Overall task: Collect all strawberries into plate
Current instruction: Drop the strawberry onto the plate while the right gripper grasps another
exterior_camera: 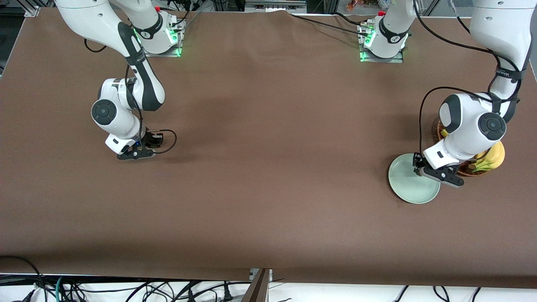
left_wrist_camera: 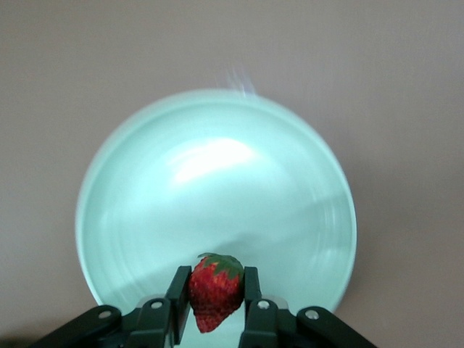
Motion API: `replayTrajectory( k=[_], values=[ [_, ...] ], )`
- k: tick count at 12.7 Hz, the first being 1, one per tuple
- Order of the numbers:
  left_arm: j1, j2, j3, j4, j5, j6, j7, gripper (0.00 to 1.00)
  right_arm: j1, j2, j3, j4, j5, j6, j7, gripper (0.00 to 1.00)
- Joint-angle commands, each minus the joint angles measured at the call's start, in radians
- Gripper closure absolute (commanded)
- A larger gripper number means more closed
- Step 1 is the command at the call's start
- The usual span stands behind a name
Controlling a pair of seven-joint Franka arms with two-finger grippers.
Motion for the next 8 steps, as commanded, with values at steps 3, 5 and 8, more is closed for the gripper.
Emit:
replayTrajectory(
  k=[3,5,8],
  values=[
    [0.001,0.017,-0.009,-0.025,0.002,-0.031,0.003,0.59,0.035,0.032,0.161,0.176,0.107,-0.032,0.136,0.94],
    [0.019,0.016,-0.008,0.015,0.000,-0.031,0.004,0.15,0.052,0.064,0.263,0.317,0.106,-0.091,0.318,0.92],
    [0.027,0.016,-0.009,0.084,-0.003,-0.029,0.003,0.00,0.137,0.186,0.360,0.588,0.107,-0.096,0.609,0.89]
  ],
)
